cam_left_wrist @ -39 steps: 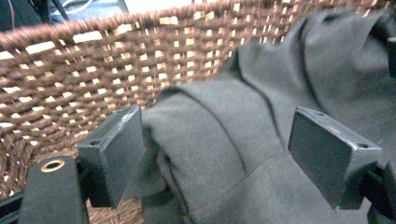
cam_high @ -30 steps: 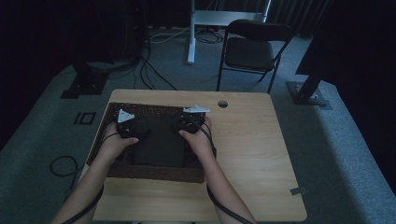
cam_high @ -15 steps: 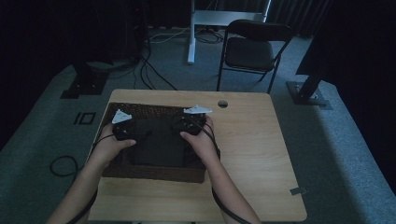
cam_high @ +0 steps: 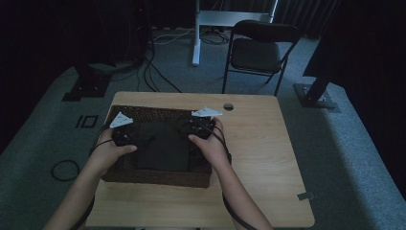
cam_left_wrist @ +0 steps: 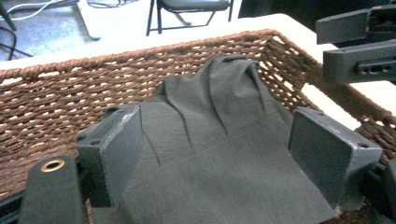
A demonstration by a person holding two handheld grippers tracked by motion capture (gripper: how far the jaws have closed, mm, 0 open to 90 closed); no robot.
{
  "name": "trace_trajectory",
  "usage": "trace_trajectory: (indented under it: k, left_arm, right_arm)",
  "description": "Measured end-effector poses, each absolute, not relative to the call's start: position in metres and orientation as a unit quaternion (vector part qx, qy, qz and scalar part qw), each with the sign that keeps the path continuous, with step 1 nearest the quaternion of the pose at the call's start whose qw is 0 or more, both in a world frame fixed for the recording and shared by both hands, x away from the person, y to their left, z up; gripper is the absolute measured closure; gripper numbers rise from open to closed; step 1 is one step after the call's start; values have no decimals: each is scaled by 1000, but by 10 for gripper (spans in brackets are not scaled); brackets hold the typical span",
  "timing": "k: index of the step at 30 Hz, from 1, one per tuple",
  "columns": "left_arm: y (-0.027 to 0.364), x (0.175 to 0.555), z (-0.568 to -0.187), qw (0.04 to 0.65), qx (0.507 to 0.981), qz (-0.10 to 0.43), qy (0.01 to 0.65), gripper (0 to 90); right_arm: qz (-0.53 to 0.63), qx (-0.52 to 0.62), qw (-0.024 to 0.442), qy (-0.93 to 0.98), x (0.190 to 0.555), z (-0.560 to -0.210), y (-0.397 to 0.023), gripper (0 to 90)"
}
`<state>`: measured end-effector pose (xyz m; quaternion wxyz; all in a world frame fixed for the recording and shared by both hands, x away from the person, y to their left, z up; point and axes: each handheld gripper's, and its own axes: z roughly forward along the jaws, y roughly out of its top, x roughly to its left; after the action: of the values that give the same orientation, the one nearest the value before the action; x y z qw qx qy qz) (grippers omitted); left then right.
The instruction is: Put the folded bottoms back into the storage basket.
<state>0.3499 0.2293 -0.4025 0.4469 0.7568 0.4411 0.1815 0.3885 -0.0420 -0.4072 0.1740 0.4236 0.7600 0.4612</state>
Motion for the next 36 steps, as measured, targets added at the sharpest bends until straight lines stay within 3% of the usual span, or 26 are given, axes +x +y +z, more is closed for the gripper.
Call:
trace_trajectory:
  k: [36]
  left_arm:
    - [246,287,-409,492,737,177,427,190]
  right_arm:
    - [467,462,213,723,362,-417,-143,154]
